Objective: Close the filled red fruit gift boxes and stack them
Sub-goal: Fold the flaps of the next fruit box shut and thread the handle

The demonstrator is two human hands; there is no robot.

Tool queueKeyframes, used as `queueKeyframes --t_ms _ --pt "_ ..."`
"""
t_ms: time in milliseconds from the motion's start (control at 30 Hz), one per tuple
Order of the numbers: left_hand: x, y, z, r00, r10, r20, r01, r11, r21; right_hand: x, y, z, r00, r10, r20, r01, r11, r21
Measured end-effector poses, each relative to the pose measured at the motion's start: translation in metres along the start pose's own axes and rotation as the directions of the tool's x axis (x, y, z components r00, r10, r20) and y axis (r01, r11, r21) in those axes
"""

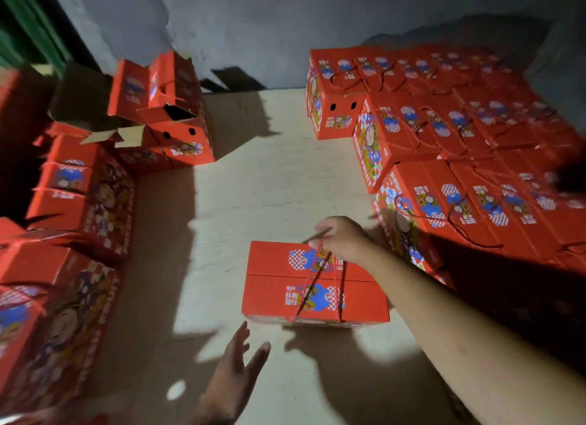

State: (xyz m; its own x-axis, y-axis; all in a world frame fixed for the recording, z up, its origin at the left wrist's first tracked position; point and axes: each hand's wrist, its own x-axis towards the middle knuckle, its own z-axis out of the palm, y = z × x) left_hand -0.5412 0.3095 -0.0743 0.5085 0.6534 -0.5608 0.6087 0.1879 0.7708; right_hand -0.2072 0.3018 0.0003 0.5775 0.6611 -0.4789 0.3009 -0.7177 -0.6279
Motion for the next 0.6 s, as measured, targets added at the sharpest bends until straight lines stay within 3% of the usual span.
queueKeyframes --t_ms 67,133,267,333,433,500,600 --pt "-0.002 -0.005 0.014 0.998 -0.052 0.029 0.05 0.996 0.08 -0.003 -0.01 0.006 0.996 -0.076 -0.038 0.082 0.977 0.198" --pt "-0.004 0.0 0.025 0.996 -0.069 0.057 0.064 0.994 0.085 -0.011 -0.018 0.014 0.985 -0.171 -0.017 0.17 0.952 0.255" --pt "0.002 0.022 0.036 0.995 -0.028 0.1 0.021 0.997 0.076 -0.021 -0.024 0.011 0.919 -0.375 -0.121 0.357 0.922 -0.15" --pt "0.008 0.03 0.038 0.997 -0.033 0.076 0.029 0.998 0.059 -0.02 -0.021 0.005 0.959 -0.282 -0.022 0.259 0.908 -0.33" --pt "0.014 0.034 0.04 0.995 -0.079 0.062 0.078 0.997 0.008 -0.016 0.001 0.003 0.996 -0.019 0.091 0.063 0.854 -0.516" --pt "0.012 0.037 0.043 0.991 -0.119 0.063 0.123 0.99 -0.064 -0.015 0.013 0.0 0.994 0.049 0.095 0.002 0.878 -0.479" --pt "0.008 0.034 0.051 0.987 -0.149 0.062 0.155 0.981 -0.116 -0.006 0.016 -0.004 0.996 -0.028 0.085 0.052 0.954 -0.295"
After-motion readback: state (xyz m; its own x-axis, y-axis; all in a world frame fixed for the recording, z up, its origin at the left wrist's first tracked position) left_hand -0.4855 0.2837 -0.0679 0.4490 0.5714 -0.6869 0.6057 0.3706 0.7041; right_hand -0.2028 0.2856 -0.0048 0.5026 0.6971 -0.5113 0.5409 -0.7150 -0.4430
